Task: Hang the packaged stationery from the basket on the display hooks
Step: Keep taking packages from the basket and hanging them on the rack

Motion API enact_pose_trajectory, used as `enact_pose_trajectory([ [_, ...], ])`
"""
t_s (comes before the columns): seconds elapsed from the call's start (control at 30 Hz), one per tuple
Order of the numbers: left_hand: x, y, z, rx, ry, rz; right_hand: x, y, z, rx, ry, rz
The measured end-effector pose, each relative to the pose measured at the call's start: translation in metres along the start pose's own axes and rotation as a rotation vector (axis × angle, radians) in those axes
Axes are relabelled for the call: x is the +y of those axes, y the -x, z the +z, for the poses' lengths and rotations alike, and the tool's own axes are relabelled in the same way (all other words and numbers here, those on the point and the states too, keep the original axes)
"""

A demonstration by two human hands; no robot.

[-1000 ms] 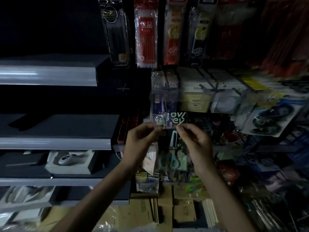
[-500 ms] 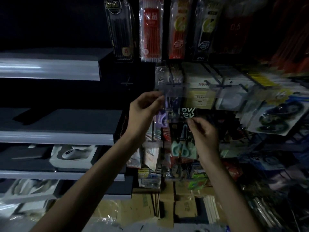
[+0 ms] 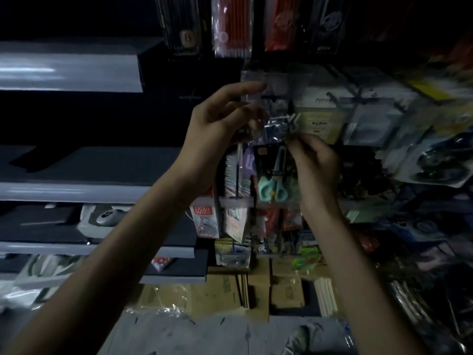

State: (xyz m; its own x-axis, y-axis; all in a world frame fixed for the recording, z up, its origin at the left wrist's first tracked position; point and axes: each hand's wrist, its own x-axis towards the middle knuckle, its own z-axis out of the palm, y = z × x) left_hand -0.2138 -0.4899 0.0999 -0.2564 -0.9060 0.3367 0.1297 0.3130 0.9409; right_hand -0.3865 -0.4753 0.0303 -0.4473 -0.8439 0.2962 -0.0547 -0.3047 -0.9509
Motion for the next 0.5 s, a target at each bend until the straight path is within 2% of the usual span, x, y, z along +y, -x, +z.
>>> enact_pose_trajectory([
  [0.13, -0.003, 0.003, -0.001, -0.019, -0.058, 0.013, -0.002, -0.007, 0.011, -0.037, -0.028, -0.026],
  [0.5, -0.008, 0.007, -0.003, -0.038, -0.207, 0.085, -0.005, -0.023, 0.026, -0.005, -0.022, -0.073],
])
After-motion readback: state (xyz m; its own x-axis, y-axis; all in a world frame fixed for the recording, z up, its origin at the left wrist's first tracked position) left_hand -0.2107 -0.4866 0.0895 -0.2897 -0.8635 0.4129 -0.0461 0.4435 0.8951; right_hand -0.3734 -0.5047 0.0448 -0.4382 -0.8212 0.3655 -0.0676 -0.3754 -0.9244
